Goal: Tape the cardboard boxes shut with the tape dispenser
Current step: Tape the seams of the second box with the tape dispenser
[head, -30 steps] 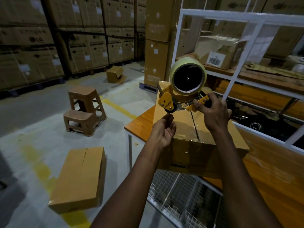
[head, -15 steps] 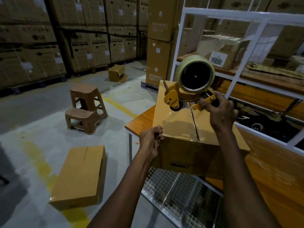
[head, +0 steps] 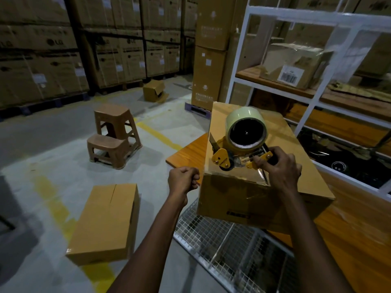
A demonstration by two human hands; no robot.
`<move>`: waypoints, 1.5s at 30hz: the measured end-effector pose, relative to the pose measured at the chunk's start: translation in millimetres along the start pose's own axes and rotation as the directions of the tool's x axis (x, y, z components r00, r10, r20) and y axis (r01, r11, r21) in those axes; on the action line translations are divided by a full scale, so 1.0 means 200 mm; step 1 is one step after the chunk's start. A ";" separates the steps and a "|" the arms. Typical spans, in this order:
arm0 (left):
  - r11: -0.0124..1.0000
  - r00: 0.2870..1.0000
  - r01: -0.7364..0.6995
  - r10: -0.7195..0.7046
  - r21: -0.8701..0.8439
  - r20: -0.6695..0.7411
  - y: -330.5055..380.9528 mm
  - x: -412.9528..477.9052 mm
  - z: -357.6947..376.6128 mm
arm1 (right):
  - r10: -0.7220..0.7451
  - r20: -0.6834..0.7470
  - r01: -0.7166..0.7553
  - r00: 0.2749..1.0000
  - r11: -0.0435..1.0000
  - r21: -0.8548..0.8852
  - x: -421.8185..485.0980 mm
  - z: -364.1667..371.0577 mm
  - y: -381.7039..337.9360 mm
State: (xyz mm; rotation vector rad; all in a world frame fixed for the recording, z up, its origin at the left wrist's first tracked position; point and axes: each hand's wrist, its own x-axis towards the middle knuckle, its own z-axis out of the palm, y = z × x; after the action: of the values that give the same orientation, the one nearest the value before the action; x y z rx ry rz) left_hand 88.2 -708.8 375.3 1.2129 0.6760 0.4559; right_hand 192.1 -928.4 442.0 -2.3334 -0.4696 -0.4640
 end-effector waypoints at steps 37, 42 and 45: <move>0.807 0.885 -0.465 0.426 0.364 0.187 -0.26 -0.01 -0.09 | -0.024 0.062 0.038 0.998 0.970 -0.238 -0.06 0.03 0.06; 0.563 0.792 -0.609 0.459 0.558 0.402 -0.35 -0.07 -0.09 | -0.020 0.063 0.034 0.998 0.971 -0.235 -0.07 0.03 0.06; 0.530 0.776 -0.621 0.522 0.578 0.354 -0.34 -0.02 -0.12 | -0.028 0.065 0.043 0.998 0.968 -0.246 -0.07 0.03 0.06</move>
State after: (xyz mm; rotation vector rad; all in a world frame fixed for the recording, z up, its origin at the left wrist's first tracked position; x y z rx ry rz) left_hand 66.3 -715.2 307.1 2.1826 0.2798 0.6994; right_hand 186.8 -935.0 425.0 -2.5890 -0.5081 -0.4942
